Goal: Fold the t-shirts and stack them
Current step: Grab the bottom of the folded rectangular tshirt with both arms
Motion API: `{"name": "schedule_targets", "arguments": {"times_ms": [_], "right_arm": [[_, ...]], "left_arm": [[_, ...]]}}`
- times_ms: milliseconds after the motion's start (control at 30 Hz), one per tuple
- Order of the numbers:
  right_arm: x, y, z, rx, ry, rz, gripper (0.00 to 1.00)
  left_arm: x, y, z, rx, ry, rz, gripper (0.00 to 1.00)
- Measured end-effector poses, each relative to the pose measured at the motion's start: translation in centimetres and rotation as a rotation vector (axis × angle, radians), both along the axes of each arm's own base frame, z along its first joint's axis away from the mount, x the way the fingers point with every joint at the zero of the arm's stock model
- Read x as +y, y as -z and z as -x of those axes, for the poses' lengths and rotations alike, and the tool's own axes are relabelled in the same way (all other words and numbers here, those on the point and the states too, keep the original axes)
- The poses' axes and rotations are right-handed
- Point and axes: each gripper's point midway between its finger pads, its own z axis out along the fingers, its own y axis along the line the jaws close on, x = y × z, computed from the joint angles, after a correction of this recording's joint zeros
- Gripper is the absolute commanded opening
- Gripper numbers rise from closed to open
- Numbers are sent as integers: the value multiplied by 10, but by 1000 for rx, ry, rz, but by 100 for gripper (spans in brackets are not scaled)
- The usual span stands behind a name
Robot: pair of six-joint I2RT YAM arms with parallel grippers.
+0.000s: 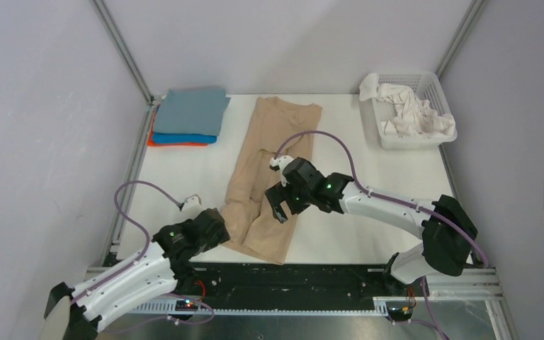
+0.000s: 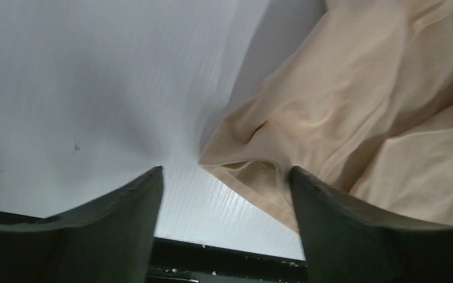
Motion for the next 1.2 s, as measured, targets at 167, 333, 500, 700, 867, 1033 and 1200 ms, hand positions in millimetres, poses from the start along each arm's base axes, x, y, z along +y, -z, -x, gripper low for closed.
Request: {"name": "schedule_targets", "arguments": {"times_ms": [167,333,500,700,867,1033,1200], "right_arm": [[9,-5,17,-16,-33,-9,99],[2,-1,33,-19,-56,-1,100],[-8,12,47,-23,-82,35,99],[-2,32,85,-54,-248,64,90],[17,48,107,-101,-390,91,79],[24,67,129,-131,-518,151,69],[27,81,136,-148,-581,188,68]], "left_arm": [[0,15,6,56,-18,-5,60],[-6,15,2,36,-36,36,60],[-18,13,-5,-10,-47,117,48],[-33,18,-11,-28,-77,223,4],[-42,19,-11,-13,-119,294,0],[-45,19,-8,16,-146,318,0],[-43,19,1,69,-146,298,0]]}}
